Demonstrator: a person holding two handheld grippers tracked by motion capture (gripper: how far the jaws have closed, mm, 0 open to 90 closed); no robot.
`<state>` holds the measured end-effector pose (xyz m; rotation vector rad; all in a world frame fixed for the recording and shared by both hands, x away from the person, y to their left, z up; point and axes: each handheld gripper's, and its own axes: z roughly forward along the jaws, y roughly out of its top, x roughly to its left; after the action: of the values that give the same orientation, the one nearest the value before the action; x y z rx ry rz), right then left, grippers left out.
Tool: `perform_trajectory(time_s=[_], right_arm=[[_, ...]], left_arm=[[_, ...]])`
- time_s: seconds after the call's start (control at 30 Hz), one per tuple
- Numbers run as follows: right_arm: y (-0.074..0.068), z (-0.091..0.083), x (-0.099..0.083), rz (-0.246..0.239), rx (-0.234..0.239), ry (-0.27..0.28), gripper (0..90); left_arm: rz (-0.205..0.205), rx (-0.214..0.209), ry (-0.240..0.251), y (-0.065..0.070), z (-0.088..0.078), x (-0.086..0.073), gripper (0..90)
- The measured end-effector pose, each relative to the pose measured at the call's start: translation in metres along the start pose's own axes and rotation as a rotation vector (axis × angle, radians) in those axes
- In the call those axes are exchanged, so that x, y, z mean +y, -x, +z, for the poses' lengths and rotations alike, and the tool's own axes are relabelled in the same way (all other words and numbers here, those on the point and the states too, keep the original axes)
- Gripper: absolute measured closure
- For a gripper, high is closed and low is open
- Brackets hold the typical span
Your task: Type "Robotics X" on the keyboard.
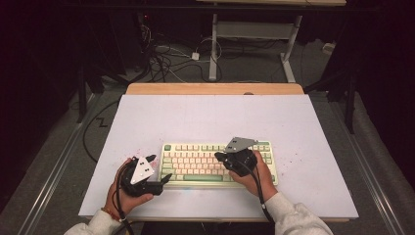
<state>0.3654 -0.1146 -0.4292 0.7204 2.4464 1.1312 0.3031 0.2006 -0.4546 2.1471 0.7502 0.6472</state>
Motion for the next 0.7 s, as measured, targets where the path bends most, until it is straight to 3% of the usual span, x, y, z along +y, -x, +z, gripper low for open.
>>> perform_trajectory(time_s=[0.43,0.7], right_arm=[[-0.012,0.013,0.015,-0.022,0.037,0.007,90.0],[-0.021,0.030,0.023,-0.048,0.056,-0.020,90.0]], left_arm=[[0.000,-0.001,-0.003,0.001,0.000,0.000,18.9],[-0.003,-0.002,-0.002,0.000,-0.001,-0.001,18.9]])
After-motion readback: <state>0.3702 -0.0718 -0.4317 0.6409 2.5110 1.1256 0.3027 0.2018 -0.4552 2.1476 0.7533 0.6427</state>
